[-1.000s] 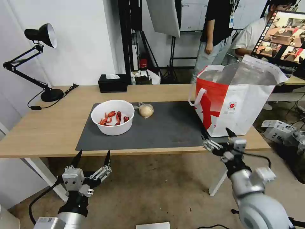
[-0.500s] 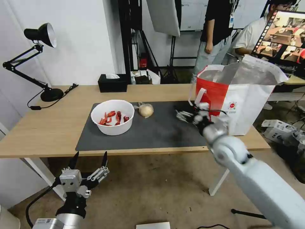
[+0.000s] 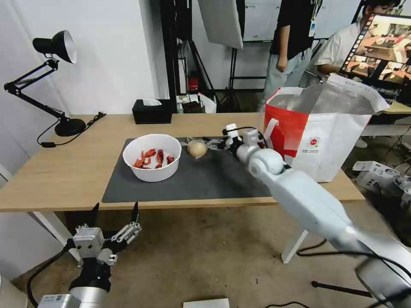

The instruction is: Pick up the trash from the table and place it into the takeout bag.

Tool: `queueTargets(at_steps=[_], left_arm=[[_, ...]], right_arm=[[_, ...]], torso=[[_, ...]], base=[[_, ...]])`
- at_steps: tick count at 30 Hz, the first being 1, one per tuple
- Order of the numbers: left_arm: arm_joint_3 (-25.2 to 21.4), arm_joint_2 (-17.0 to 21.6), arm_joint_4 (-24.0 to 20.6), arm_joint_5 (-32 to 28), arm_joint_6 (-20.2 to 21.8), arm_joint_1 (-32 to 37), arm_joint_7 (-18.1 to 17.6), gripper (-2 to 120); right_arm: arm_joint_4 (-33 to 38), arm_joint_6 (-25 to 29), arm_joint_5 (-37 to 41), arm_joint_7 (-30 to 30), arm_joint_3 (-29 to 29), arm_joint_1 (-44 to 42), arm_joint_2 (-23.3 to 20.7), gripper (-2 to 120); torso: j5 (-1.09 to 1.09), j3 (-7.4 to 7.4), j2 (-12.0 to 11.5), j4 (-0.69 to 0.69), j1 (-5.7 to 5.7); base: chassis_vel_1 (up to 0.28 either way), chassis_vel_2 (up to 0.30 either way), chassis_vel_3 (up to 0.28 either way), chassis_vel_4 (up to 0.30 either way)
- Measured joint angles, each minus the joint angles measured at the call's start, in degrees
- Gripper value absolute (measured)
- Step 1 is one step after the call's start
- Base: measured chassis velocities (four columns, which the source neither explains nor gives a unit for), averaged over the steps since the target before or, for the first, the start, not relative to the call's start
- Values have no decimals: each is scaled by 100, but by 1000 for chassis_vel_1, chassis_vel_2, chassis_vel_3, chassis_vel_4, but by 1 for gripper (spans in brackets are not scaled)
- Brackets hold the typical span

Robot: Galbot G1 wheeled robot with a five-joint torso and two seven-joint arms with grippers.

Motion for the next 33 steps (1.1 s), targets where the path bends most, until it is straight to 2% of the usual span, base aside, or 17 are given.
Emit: queueTargets(at_steps=[2,9,18,20,21,23,24,26,27,30,31,33], left_arm=[[-12,0,0,-9,-1,-1,0,100],[-66,27,0,-63,-5,-12,0,100],[-90,49,1,-145,-6,-61,-4,100],[-86,51,1,-152,-6,-76,-6,100],[-86,51,1,-152,-6,-76,-6,100],[-84,51,2,-157,-6,-91,-10,100],[-84,51,2,-157,-6,-91,-10,100],[-81,43,3,-161,-6,-104,-14,100],[-81,43,3,-161,-6,-104,-14,100],[-63,26,3,-163,-5,-122,-16,100],[-63,26,3,-163,-5,-122,-16,100],[-55,23,4,-164,-5,-132,-17,100]], right_arm=[[-521,0,-81,-294,-18,174,274,100],[-1227,0,-238,-919,-40,372,699,100],[-1808,21,-507,-1081,-48,468,1075,96],[-1960,39,-565,-1088,-32,474,1182,88],[-1960,39,-565,-1088,-32,474,1182,88],[-2084,44,-588,-1079,11,478,1276,76],[-2084,44,-588,-1079,11,478,1276,76],[-2144,56,-606,-1065,25,479,1300,65],[-2144,56,-606,-1065,25,479,1300,65],[-2148,71,-641,-1040,25,470,1303,50],[-2148,71,-641,-1040,25,470,1303,50],[-2136,83,-657,-1011,25,453,1304,41]], torso=[[1,0,0,1,0],[0,-1,0,0,-1],[1,-1,1,1,-1],[1,-1,1,0,-1],[1,-1,1,0,-1],[1,-1,1,2,-1],[1,-1,1,2,-1],[1,-1,1,1,-1],[1,-1,1,1,-1],[1,-1,1,0,-1],[1,-1,1,0,-1],[1,-1,1,1,-1]], base=[[0,0,0,0],[0,0,0,0],[0,0,0,0],[0,0,0,0],[0,0,0,0],[0,0,0,0],[0,0,0,0],[0,0,0,0],[0,0,0,0],[0,0,0,0],[0,0,0,0],[0,0,0,0]])
